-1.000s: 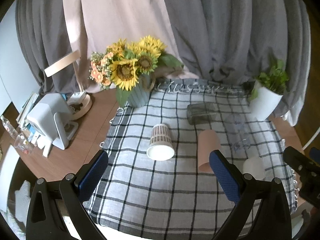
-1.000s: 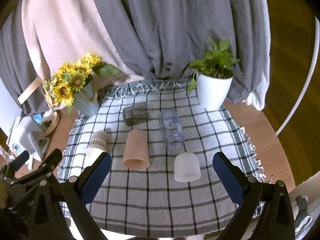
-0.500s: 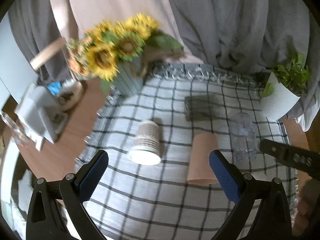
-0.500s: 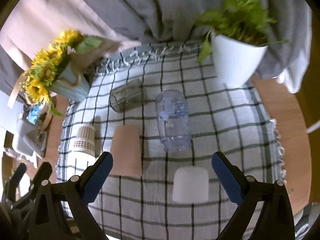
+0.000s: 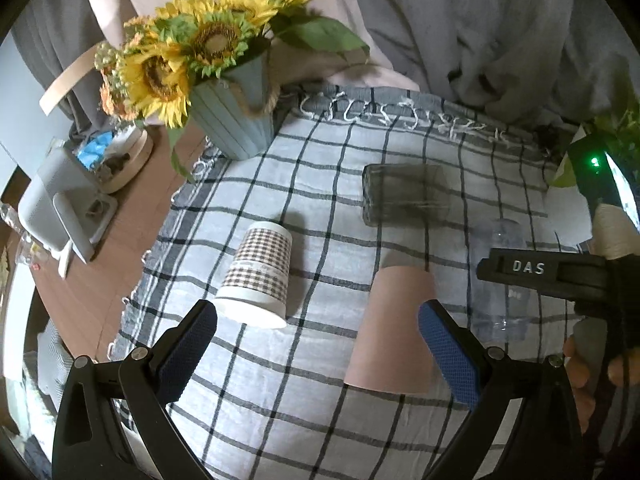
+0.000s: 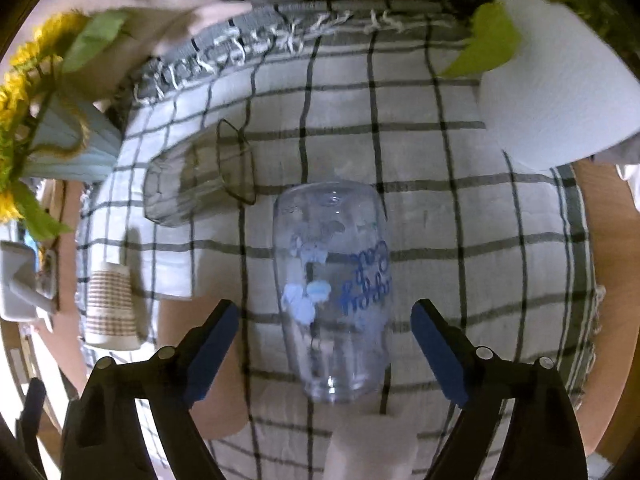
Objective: Flip cup upside down
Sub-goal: 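Move the right gripper to the clear printed cup and close on it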
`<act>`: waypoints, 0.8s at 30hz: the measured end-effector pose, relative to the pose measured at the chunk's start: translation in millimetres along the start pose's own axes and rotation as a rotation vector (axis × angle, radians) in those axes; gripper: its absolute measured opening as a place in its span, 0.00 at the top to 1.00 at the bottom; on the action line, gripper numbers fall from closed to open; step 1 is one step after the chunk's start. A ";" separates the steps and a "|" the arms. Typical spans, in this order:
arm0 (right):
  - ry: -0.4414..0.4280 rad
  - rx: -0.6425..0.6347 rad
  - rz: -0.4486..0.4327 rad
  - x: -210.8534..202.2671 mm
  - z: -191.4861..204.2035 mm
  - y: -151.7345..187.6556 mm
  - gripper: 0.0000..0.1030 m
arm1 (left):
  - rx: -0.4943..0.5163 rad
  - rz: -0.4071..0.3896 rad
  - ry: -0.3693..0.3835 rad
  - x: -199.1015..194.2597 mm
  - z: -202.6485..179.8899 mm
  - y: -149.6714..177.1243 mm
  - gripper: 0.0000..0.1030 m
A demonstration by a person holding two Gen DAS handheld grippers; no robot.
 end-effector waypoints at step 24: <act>0.059 0.002 -0.023 -5.8 5.7 -5.9 0.30 | 0.045 -0.012 0.009 7.4 20.4 5.2 0.00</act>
Point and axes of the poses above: each gripper's, at about its wrist camera, not at the fingertips, and x roughly the way its jaws point, z to its left, y to its underside, the point moved 9 cm from there along x, roughly the way its jaws point, and after that the axes turned 7 degrees about -y, right-handed, at the moved point
